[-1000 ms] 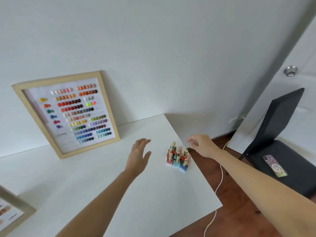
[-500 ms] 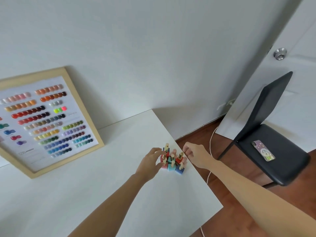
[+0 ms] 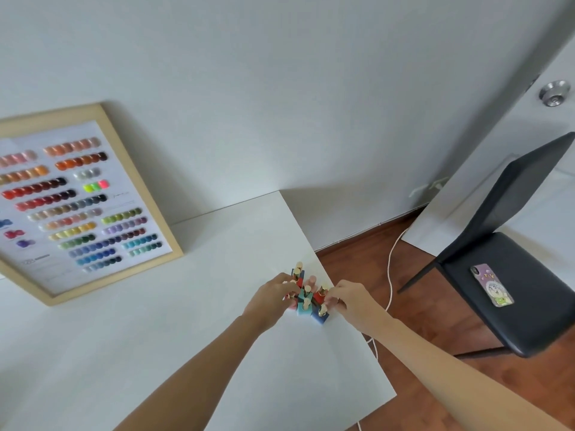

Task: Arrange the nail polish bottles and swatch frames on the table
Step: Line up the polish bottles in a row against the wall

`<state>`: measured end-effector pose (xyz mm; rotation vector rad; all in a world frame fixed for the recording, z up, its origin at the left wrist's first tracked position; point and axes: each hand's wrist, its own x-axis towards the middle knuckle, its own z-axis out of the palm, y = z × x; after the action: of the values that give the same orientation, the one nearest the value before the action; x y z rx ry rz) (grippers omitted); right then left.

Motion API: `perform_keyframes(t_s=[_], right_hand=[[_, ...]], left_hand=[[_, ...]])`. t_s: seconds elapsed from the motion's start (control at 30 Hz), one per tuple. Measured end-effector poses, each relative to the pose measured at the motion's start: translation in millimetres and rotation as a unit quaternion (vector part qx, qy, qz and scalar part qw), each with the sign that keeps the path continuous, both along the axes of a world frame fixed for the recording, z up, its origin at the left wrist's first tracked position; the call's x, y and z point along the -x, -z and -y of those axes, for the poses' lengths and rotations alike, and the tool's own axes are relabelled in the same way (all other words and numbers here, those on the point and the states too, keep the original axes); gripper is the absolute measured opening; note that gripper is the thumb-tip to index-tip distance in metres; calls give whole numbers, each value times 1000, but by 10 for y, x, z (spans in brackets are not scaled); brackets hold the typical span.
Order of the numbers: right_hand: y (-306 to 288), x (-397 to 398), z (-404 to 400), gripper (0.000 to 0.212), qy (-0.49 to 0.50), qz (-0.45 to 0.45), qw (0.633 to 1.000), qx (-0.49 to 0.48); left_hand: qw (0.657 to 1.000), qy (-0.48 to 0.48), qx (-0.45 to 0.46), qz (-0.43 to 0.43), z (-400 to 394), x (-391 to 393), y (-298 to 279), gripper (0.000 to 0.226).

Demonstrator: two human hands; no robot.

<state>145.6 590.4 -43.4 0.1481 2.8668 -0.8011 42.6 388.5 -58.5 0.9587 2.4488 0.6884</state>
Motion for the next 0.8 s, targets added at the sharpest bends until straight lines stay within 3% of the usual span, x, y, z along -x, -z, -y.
perform_keyframes(t_s=[0.3,0.53,0.8], right_hand=[[1,-74,-341,15,-22,-12,1000,3],[-145,131,-539,11,46,-42,998,-5],[-187,591,-213,7,103,-51,993,7]], left_hand=[[1000,-19,-8,-14,-24,-57,5,24],[999,-28,-6,-27,76,-60,-58,24],[998,-38,32,-38,302,-113,-61,21]])
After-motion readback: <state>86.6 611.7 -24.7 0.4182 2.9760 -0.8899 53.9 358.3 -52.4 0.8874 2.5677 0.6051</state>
